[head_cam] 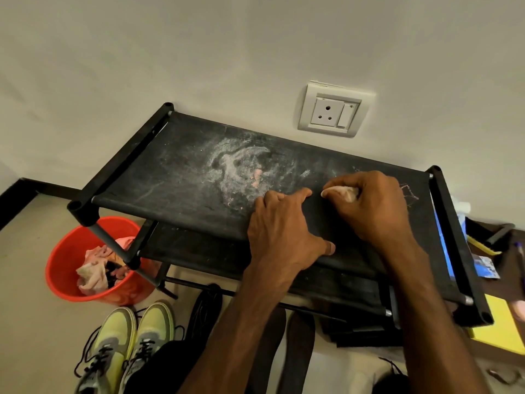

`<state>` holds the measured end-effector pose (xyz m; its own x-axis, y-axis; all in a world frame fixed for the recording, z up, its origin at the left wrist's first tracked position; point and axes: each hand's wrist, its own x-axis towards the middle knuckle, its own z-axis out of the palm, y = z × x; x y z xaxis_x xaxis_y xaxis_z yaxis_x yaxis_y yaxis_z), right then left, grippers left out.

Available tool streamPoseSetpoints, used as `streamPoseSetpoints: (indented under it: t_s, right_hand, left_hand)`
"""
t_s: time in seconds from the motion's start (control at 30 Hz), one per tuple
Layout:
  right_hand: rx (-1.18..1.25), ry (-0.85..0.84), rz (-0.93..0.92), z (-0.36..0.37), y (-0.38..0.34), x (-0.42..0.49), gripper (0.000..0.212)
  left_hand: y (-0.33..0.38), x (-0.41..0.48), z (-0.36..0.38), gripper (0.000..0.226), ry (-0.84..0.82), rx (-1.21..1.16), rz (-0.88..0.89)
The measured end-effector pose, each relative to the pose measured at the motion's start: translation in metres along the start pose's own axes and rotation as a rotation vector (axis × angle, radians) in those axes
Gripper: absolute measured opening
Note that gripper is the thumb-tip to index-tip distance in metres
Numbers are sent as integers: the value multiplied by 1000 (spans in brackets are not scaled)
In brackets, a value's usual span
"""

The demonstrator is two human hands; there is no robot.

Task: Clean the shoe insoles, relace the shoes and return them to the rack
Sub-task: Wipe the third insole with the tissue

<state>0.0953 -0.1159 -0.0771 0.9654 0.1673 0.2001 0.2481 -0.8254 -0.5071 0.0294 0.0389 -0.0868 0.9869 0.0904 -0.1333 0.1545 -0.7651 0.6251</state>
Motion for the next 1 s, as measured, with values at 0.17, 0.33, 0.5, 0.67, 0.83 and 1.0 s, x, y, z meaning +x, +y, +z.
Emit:
streamPoseSetpoints:
  t_s: [0.17, 0.33, 0.5, 0.67, 0.83, 1.0]
  right_hand:
    - [-61, -87, 3, -10, 2, -1, 9]
    - [-62, -389, 62, -45, 7, -6, 12]
    - [-47, -533, 61, -60, 12, -13, 13]
    - [26, -372, 52, -63, 22, -21, 8]
    - [28, -198, 140, -59, 37, -29, 4]
    - [162, 66, 151, -43, 27, -38, 11]
  left_hand:
    - [-1, 1, -1, 105, -13, -10, -11]
    - [-1, 2, -1, 105, 4, -21, -19]
    - [-1, 3, -1, 105, 14, -25, -18]
    - [-2, 5, 0, 104, 38, -31, -6]
    - [-4, 5, 0, 101, 49, -30, 34]
    - [-5, 5, 2, 103, 39, -8, 78]
